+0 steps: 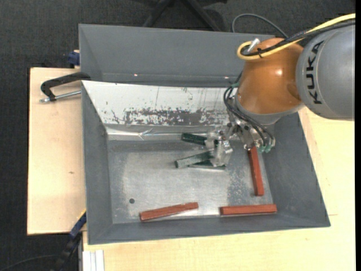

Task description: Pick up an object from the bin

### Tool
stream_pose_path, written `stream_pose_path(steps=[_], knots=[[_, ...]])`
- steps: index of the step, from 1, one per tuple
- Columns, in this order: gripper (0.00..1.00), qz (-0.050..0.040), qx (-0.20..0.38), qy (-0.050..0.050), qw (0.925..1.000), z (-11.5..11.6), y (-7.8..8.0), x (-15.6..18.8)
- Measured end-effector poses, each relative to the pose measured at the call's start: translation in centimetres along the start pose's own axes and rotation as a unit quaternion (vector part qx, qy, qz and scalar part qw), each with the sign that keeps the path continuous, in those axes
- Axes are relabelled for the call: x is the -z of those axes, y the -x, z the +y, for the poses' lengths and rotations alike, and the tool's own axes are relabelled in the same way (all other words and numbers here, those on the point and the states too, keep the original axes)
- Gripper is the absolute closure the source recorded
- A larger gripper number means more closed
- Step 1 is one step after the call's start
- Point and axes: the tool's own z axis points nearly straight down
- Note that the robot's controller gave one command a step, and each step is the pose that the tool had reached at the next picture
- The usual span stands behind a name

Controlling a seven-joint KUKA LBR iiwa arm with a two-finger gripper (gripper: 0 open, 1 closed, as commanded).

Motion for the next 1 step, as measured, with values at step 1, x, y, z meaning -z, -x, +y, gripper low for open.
stream_pose_path(steps=[1], knots=[[1.00,0.0012,0.023,-0.002,0.9997,-3.95,-2.11,9.56]])
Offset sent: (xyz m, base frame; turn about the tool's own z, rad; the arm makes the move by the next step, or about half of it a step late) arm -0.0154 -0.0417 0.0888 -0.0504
